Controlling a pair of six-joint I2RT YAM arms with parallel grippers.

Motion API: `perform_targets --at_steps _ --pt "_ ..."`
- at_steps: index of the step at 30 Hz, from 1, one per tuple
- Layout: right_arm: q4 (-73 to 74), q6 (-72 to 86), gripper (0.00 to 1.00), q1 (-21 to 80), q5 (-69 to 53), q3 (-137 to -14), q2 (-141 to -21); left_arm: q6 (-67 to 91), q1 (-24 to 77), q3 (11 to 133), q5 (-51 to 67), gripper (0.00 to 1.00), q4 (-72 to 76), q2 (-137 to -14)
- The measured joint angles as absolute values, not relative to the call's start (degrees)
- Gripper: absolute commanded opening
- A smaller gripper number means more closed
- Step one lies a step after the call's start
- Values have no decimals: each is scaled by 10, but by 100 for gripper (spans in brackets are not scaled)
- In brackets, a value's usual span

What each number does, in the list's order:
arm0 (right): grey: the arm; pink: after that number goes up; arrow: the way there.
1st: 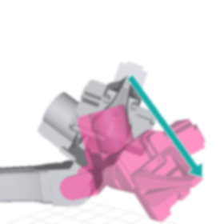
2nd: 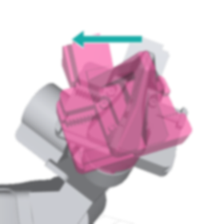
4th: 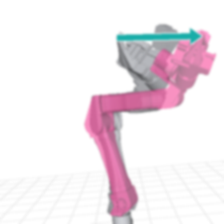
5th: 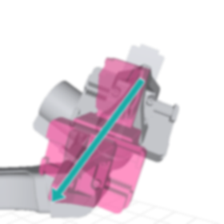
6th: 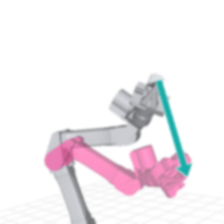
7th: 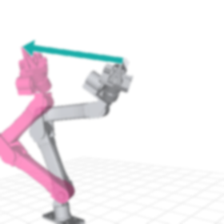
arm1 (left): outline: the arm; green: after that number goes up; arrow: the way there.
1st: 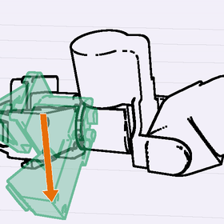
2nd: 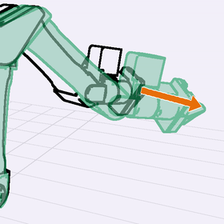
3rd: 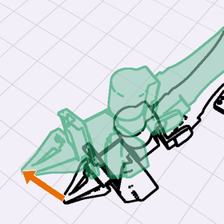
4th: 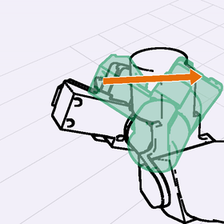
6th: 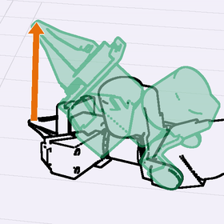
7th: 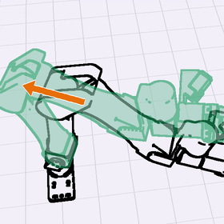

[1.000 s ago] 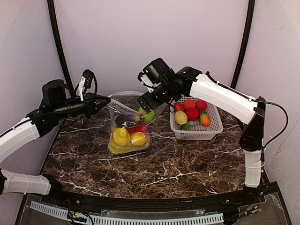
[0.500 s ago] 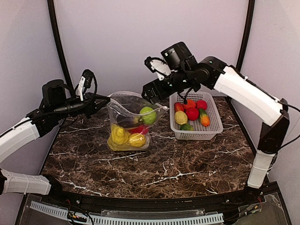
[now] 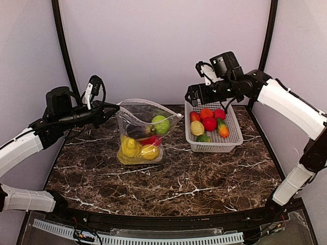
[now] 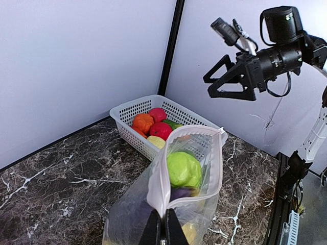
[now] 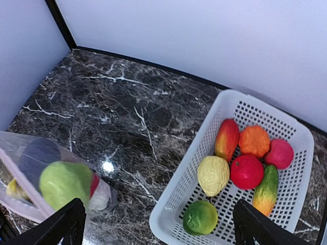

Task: Place the food in the zip-top bag and seal the zipper
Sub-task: Pick up the fake fruit from the bin.

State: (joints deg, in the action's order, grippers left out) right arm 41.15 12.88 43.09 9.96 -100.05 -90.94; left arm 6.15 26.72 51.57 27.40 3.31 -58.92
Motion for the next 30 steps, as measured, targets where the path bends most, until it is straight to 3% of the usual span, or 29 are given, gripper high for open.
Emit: perform_targets --at_steps 11,30 --pt "366 176 87 305 33 -868 -957 62 267 516 273 1 33 -589" --pt "332 166 78 296 46 -902 -1140 62 267 516 274 1 33 -589"
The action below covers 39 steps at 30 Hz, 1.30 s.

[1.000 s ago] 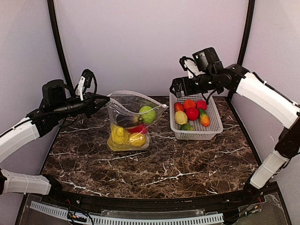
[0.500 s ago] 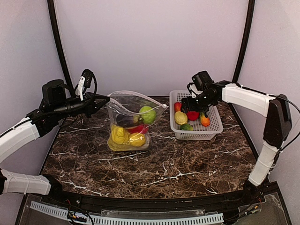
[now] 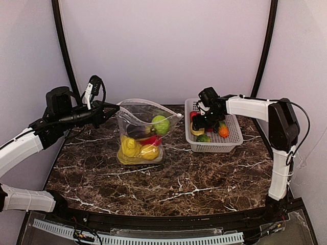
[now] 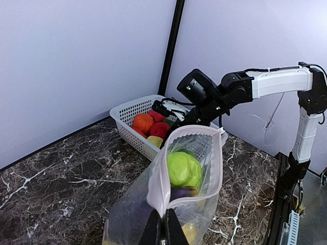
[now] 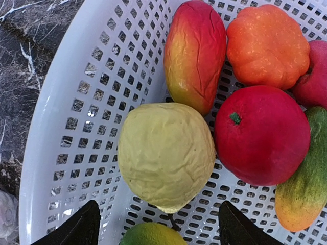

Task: Place the food in the zip-top bag and seal the zipper
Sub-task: Pick up the fake fruit from the bin.

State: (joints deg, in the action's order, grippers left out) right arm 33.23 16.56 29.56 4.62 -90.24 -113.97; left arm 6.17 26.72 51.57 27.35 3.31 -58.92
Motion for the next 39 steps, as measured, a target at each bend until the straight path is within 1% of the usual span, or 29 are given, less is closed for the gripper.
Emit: perform_targets --at_steps 6,17,21,27,39 --pt "329 157 80 296 59 -929 -1175 62 267 516 274 1 33 -589" --pt "326 146 80 296 69 -971 -1214 62 267 516 274 1 33 -589" --pt "326 142 77 296 77 -978 -1230 62 267 516 274 1 33 -589" --pt "326 140 70 296 89 -978 -1237 62 267 516 274 1 33 -589" --pt "324 140 63 296 101 -971 -1231 62 267 516 274 1 33 -590"
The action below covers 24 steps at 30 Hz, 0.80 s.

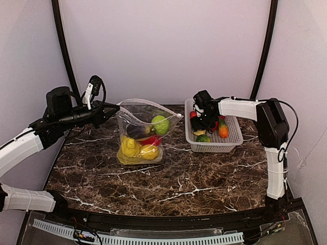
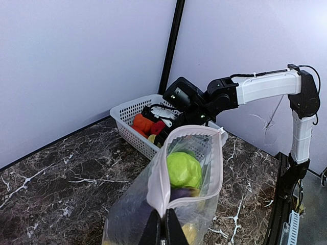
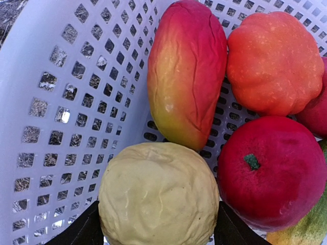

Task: Place the food in the zip-top bag and seal the zipper
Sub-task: Pick up the fake fruit from the bin, then place the fake fruit in the zipper food storage bag.

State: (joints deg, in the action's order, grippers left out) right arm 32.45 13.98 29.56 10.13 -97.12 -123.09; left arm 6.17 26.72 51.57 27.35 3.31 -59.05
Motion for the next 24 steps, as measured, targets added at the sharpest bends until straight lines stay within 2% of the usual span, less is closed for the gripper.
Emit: perform_targets --at_steps 17,24 --pt "307 139 61 293 97 -891 -1020 62 267 516 273 1 33 -591" --pt "288 131 62 299 50 -861 -907 62 267 516 274 1 33 -591"
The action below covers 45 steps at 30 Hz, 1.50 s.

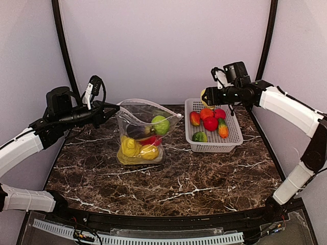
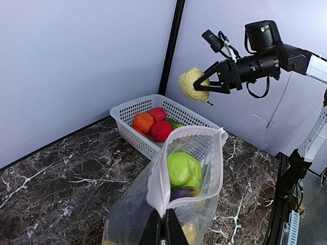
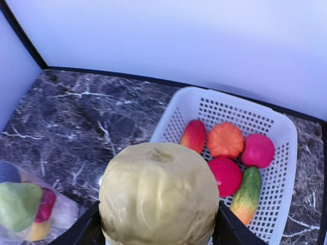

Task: Place the food in the zip-top bag and seal the zipper
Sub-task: Place the fake fruit in the zipper food storage bag.

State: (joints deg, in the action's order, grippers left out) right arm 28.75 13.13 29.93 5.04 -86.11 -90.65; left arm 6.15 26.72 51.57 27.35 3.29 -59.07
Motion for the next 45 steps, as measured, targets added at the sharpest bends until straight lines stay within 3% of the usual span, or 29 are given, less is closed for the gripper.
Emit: perform_targets --at_steps 7,14,36,45 --pt "255 97 63 367 -24 -864 -820 62 267 516 274 1 33 -591" --pt "227 43 63 463 -92 -892 -824 62 267 516 276 1 33 -591" --pt "285 -20 62 524 -165 -1076 -1043 62 267 516 286 1 34 -590" --pt "333 -28 63 529 -169 -1109 -1072 62 267 516 289 1 34 -590"
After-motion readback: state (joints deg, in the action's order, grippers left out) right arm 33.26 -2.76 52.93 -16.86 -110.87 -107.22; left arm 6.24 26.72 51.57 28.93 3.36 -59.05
